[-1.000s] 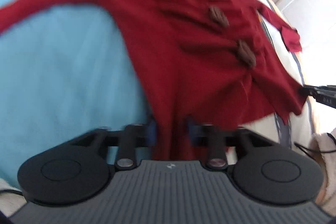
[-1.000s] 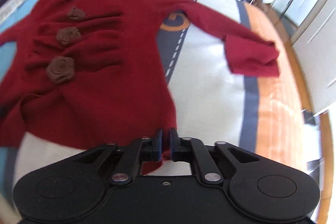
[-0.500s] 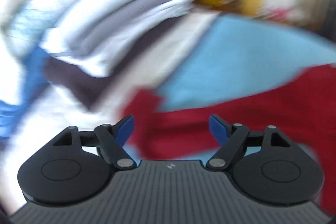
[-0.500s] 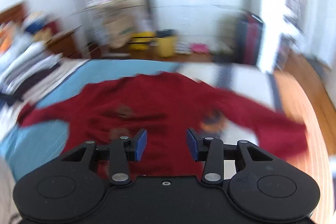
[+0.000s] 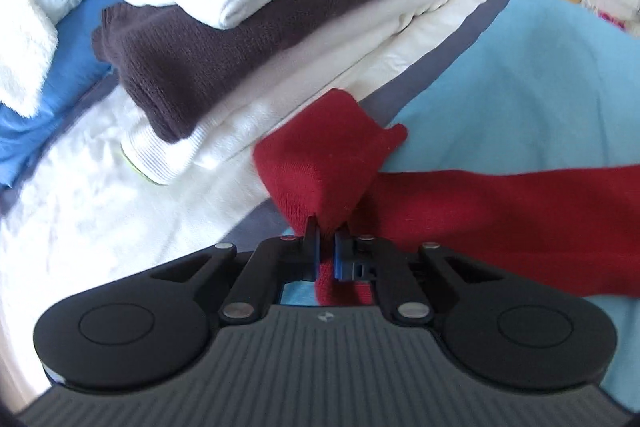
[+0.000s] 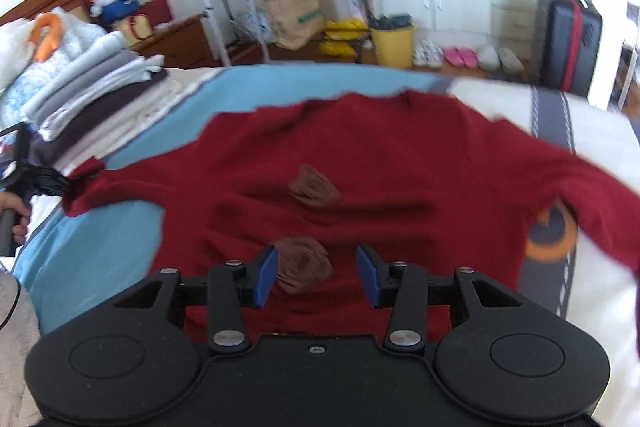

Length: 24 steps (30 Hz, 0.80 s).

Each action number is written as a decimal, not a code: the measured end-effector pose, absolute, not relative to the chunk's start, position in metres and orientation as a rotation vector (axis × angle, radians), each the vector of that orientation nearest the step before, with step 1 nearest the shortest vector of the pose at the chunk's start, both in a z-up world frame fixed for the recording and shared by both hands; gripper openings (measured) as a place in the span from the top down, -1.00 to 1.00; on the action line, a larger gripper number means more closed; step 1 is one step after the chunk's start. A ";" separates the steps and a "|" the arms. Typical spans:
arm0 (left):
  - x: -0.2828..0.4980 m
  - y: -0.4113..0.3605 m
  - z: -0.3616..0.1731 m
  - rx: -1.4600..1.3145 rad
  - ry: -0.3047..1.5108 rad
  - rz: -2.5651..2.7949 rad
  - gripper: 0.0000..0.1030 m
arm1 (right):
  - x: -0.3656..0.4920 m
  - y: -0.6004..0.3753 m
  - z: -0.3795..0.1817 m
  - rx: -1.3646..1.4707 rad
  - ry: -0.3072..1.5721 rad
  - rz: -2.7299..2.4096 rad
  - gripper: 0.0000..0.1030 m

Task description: Fold clothes

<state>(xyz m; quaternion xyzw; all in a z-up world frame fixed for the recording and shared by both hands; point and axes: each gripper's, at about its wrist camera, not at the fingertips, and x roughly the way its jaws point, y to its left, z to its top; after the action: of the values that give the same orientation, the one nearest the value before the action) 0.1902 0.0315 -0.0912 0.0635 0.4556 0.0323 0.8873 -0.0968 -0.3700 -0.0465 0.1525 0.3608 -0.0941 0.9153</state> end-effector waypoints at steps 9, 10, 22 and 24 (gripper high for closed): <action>0.130 -0.021 -0.021 0.032 0.737 -0.292 0.89 | -0.097 -0.380 -0.051 0.347 0.731 -0.208 0.05; 0.119 -0.038 -0.012 0.029 0.720 -0.353 0.89 | -0.096 -0.379 -0.051 0.338 0.733 -0.202 0.05; 0.025 -0.251 -0.002 0.058 0.797 -1.114 0.21 | -0.101 -0.366 -0.054 0.297 0.747 -0.167 0.05; 0.031 -0.245 -0.015 0.048 0.846 -1.098 0.15 | -0.102 -0.365 -0.056 0.283 0.756 -0.165 0.05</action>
<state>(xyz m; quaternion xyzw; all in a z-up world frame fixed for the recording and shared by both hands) 0.0314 -0.2450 -0.0145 0.0221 0.3901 -0.5059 0.7691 -0.1018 -0.3647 -0.0559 0.1377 0.3675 -0.0801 0.9163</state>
